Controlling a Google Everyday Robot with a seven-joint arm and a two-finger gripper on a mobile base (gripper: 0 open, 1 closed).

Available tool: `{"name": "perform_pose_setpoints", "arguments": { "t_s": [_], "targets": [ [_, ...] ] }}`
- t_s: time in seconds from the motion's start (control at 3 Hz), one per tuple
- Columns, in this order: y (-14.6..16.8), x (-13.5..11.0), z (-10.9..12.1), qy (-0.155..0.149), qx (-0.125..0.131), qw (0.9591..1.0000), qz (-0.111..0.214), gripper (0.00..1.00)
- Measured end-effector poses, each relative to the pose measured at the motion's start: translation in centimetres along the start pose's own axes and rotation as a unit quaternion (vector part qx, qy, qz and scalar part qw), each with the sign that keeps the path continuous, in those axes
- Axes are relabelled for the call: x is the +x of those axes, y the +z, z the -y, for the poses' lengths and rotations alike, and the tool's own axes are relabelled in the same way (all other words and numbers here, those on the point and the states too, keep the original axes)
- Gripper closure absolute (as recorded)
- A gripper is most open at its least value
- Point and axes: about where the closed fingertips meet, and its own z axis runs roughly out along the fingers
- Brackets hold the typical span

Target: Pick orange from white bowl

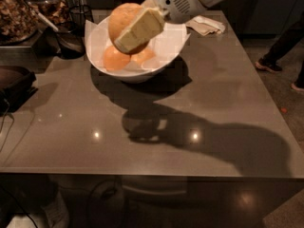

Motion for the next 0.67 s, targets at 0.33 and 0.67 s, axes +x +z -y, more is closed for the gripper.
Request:
{"name": "perform_pose_setpoints", "arguments": {
  "t_s": [0.33,0.67],
  "targets": [
    [-0.2,0.9,-3.9,0.03,0.018,0.9994,0.0,1.0],
    [0.2,1.9,-6.6,0.059,0.02,0.998,-0.008,1.0]
  ]
}}
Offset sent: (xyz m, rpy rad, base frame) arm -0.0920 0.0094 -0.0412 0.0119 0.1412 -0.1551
